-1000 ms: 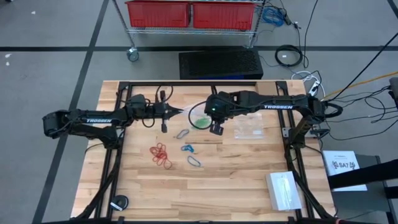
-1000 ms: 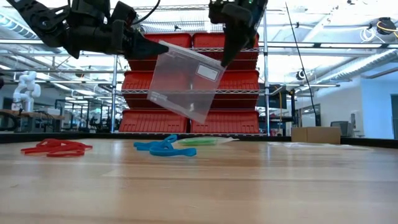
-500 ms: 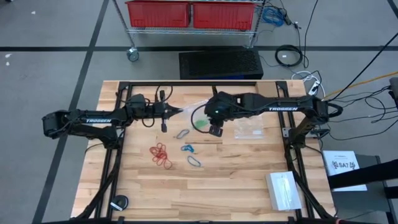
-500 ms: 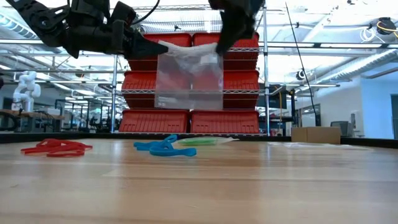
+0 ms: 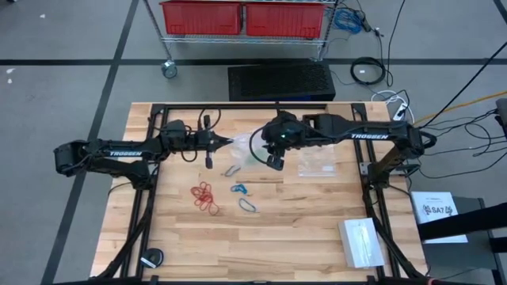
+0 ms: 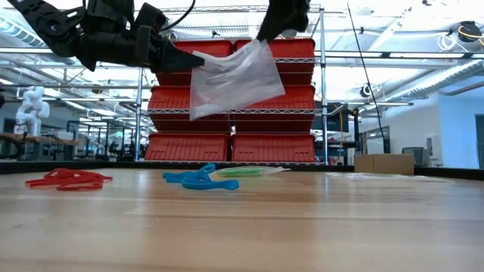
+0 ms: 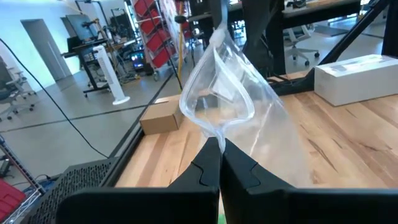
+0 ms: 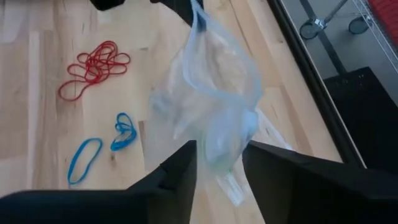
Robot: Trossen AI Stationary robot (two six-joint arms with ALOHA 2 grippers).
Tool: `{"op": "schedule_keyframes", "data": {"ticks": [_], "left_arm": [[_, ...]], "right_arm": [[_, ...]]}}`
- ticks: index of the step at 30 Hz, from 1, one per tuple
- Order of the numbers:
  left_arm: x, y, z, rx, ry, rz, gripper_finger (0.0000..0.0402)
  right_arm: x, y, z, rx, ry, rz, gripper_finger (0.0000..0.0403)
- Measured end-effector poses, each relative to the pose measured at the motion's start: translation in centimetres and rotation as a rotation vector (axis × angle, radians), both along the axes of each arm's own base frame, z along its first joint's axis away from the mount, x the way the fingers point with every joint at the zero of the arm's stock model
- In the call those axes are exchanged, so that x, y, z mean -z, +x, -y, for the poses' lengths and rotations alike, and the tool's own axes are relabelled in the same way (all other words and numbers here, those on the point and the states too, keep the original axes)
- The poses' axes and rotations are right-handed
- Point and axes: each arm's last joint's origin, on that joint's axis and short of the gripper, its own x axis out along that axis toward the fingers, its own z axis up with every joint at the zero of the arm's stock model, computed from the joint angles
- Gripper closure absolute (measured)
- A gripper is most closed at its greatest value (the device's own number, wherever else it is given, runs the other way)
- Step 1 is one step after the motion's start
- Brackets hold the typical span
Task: Sort rubber bands
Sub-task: Open the left transparent zip bag
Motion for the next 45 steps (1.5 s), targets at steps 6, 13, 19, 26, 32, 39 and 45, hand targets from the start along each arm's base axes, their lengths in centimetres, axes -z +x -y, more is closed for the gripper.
{"op": "schedule_keyframes", "data": {"ticks": [6,13,19,26,32,39,45], "left_arm": [[0.0,0.0,0.0,-0.001,0.001,0.000,0.0402],[0.0,0.0,0.0,-0.001,0.001,-0.001,0.0402],[0.0,0.0,0.0,-0.001,0.001,0.000,0.0402],[0.0,0.0,0.0,-0.002,0.000,-0.003,0.0402],[0.1,0.0,0.0,-0.002,-0.001,-0.006,0.0402],[0.1,0.0,0.0,-0.002,-0.002,-0.008,0.0402],[0.1,0.0,0.0,-0.002,-0.004,-0.009,0.0402]], "right_arm": [[-1.6,-0.1,0.0,0.006,0.002,0.042,0.0224],[-1.1,1.4,0.1,-0.040,-0.044,0.077,0.0244],[2.6,4.4,0.4,-0.131,-0.120,-0.034,0.0382],[4.3,5.5,1.1,-0.104,-0.203,-0.086,0.0391],[2.9,5.2,1.2,-0.097,-0.213,-0.032,0.0401],[3.3,5.3,2.0,-0.088,-0.208,-0.047,0.0402],[3.4,5.4,1.7,-0.108,-0.188,-0.044,0.0403]]}}
